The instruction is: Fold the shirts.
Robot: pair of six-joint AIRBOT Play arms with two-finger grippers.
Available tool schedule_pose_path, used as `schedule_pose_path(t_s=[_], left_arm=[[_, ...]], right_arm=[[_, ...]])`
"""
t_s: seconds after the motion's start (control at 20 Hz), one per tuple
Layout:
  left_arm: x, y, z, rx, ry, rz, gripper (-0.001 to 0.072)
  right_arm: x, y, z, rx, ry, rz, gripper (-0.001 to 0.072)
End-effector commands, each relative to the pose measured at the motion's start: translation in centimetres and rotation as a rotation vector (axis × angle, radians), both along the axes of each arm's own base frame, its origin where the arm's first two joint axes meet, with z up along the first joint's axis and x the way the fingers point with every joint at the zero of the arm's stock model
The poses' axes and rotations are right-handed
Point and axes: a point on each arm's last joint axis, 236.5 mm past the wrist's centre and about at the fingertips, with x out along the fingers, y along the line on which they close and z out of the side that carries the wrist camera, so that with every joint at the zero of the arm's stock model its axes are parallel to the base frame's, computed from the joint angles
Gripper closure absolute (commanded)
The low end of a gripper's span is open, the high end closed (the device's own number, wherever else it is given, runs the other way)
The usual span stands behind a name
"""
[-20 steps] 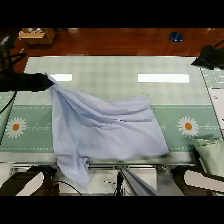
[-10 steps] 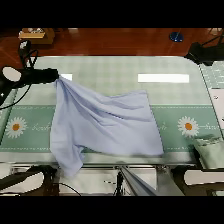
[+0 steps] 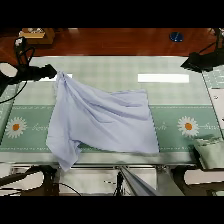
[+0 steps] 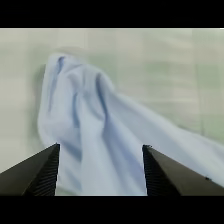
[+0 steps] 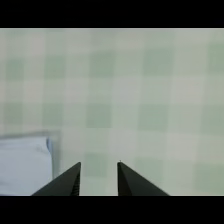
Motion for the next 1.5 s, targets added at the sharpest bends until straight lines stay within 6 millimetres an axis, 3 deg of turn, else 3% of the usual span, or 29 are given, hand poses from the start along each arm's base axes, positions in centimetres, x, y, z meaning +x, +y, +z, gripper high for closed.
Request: schedule_pose_path(t_s=[0.0, 0.1, 0.25, 0.3, 0.4, 0.5, 0.7, 0.95, 1.0, 1.1, 1.15, 1.25, 1.4, 1.45], left_arm=[[-8.7, 4.5, -3.1, -0.02, 0.399, 0.046, 0.0112], [-14.6, 5.2, -5.1, -0.171, 0.606, 0.154, 0.0118], [-20.6, 4.3, -7.3, -0.316, 0.632, 0.22, 0.0125], [-22.8, 4.1, -8.1, -0.325, 0.638, 0.229, 0.0125], [-26.2, 3.4, -9.3, -0.35, 0.667, 0.217, 0.0125], [-28.1, 2.4, -10.3, -0.376, 0.709, 0.187, 0.0123], [-29.3, 1.5, -12.3, -0.407, 0.772, 0.133, 0.0123], [-27.1, 0.3, -13.9, -0.501, 0.72, 0.099, 0.013], [-26.2, 0.1, -14.2, -0.53, 0.7, 0.12, 0.0236], [-25.3, -1.2, -14.1, -0.576, 0.673, 0.071, 0.062], [-25.3, -1.8, -14.2, -0.576, 0.678, 0.042, 0.0678], [-25.4, -2.2, -14.4, -0.571, 0.689, 0.024, 0.0679], [-25.1, -2.5, -14.1, -0.589, 0.679, 0.029, 0.0679], [-24.4, -2.8, -13.7, -0.619, 0.657, 0.042, 0.0679]], right_arm=[[-6.4, -4.0, -2.2, -0.124, 0.244, 0.035, 0.0389], [-9.5, -5.9, -3.7, -0.157, 0.37, -0.009, 0.0394], [-13.2, -5.9, -6.3, -0.093, 0.408, -0.079, 0.0393], [-13.8, -5.2, -6.7, -0.039, 0.373, -0.105, 0.0362], [-14.5, -3.1, -7.0, 0.08, 0.312, -0.122, 0.0182], [-15.1, -0.9, -7.0, 0.192, 0.281, -0.103, 0.0167], [-16.8, 1.8, -8.7, 0.279, 0.304, -0.057, 0.0172], [-20.1, 4.2, -10.3, 0.362, 0.405, -0.016, 0.0185], [-20.4, 4.6, -10.1, 0.382, 0.416, -0.008, 0.0185], [-20.4, 5.5, -9.0, 0.427, 0.407, 0.005, 0.0185], [-20.4, 5.9, -8.2, 0.436, 0.391, 0.009, 0.0185], [-20.7, 5.6, -7.1, 0.387, 0.353, 0.016, 0.0187], [-22.6, 3.0, -8.0, 0.233, 0.336, -0.098, 0.0188], [-23.9, 3.5, -8.2, 0.251, 0.358, -0.118, 0.0187]])
